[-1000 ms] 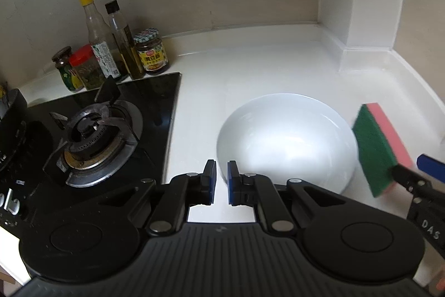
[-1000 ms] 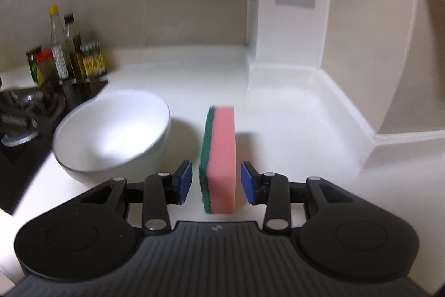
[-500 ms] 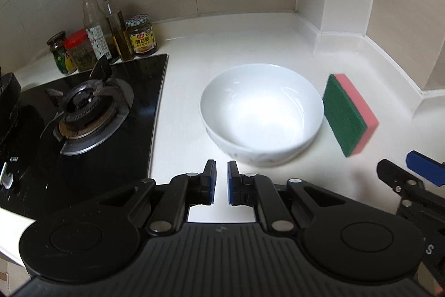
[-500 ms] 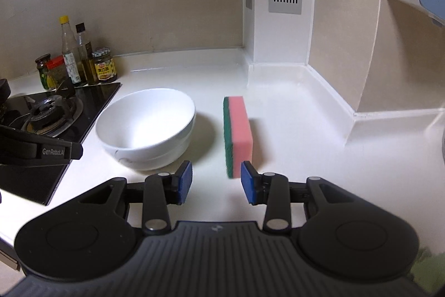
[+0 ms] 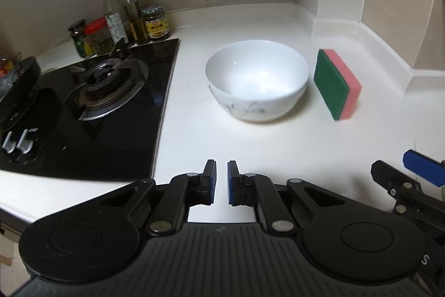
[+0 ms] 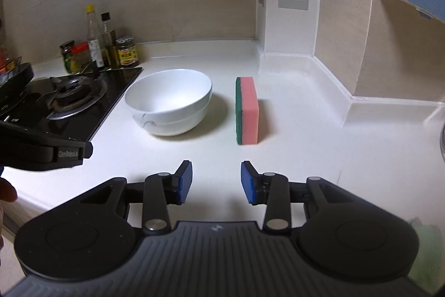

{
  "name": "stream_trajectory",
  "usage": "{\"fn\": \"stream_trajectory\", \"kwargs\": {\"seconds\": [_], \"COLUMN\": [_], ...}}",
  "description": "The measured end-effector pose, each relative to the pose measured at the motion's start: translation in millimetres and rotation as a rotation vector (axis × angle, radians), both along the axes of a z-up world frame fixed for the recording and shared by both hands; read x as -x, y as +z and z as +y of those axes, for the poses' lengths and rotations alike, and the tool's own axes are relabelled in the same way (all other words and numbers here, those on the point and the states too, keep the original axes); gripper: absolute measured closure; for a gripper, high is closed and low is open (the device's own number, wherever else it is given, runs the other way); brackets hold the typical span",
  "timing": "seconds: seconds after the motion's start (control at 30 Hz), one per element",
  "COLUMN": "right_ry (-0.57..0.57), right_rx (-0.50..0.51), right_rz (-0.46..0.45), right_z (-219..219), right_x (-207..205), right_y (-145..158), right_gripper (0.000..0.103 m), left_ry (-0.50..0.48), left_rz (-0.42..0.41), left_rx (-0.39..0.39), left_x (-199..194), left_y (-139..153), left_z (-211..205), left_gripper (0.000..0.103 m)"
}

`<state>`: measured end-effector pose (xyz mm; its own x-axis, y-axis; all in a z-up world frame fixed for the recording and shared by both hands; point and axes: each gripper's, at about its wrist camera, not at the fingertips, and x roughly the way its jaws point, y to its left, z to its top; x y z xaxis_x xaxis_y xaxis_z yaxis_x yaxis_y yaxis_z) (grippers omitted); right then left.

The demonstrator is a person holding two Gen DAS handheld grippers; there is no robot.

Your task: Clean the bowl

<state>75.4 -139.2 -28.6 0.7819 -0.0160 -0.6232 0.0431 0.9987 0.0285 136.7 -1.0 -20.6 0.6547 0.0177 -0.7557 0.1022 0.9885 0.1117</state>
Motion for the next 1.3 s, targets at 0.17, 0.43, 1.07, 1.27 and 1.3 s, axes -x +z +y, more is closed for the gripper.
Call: {"fn": "stream_trajectory", "kwargs": {"seconds": [0.17, 0.43, 1.07, 1.27, 1.3], "right_ry": [0.011, 0.037, 0.081, 0.056, 0.05], "right_rx": [-0.002, -0.023, -0.007, 0.005, 0.003], "right_rz": [-0.009, -0.064, -0.16, -0.152, -0.147], "right_z": [-1.6, -5.4, -14.2, -14.5, -14.6], "right_x": [29.8, 76.4, 127.0, 129.7, 129.2], "right_y": [7.9, 27.0, 44.0, 48.0, 48.0], "right_gripper": [0.069, 0.069, 0.069, 0.069, 0.069], "left_ry": [0.009, 0.046, 0.059, 0.049, 0.048], "left_rz": [0.001, -0.022, -0.113, -0.126, -0.128], "left_rx": [0.008, 0.058, 0.055, 0.044, 0.043], "left_x": [32.6, 81.5, 150.7, 157.0, 157.6], "left_y": [3.1, 15.3, 37.3, 38.8, 39.1], "left_z": [-3.7, 0.1, -2.8, -4.9, -5.1], "left_gripper": [0.095, 0.095, 0.095, 0.095, 0.095]}}
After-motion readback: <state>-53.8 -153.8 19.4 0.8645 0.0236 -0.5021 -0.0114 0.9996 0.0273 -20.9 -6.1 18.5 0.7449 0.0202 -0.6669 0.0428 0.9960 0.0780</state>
